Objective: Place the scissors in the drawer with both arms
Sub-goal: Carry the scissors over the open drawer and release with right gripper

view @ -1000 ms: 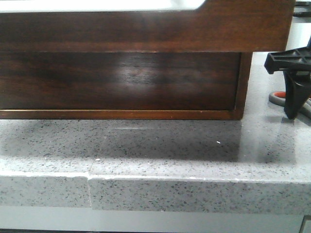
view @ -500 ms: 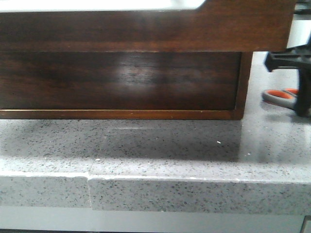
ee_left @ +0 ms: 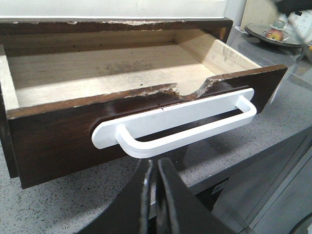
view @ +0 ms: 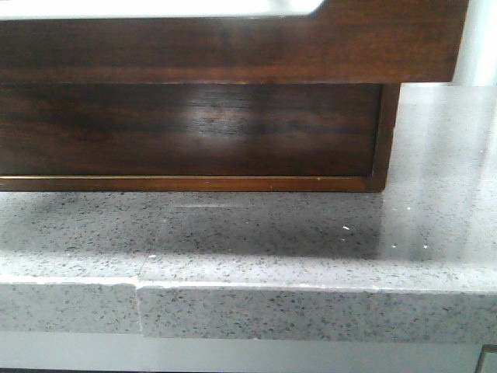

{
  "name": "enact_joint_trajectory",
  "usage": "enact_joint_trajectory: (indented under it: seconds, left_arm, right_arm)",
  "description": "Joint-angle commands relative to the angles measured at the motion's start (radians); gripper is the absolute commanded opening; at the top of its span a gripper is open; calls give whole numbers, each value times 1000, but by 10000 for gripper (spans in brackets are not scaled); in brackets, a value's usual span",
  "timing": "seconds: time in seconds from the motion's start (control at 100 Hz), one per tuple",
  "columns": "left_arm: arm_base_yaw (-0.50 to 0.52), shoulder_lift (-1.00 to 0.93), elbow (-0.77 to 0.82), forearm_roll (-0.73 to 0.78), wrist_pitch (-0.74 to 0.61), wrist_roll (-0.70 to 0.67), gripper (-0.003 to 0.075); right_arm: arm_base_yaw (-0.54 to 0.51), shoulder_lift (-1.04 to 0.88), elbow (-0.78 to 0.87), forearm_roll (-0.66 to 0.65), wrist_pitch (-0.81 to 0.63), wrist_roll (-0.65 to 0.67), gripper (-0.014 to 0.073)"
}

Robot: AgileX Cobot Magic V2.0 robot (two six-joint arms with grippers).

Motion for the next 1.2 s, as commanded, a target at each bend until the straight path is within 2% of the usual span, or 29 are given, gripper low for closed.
enact_joint_trajectory:
  seconds: [0.0,0.32,0.51,0.81,1.09,1.19]
  left_arm:
    - [-4,14,-33,-42,-65,3,-20]
    - [-4,14,-33,-44,-65,3,-20]
    - [-4,14,-33,-44,-65,3,-20]
    - [-4,14,-33,-44,-65,3,-20]
    - [-4,14,-33,-44,-65,3,-20]
    - [-4,14,-33,-45,-65,3,-20]
  right_arm:
    - [58,-17,-107,13,-61,-115,-67]
    - [467,156,-319,28,-87,-386,-67]
    - [639,339,-354,-92,-84,-428,-67]
    - [656,521,-354,-212,-87,-428,-67]
    - [654,591,-354,-297,-87,-428,-68]
    - [654,601,-354,-297,-83,-428,-38]
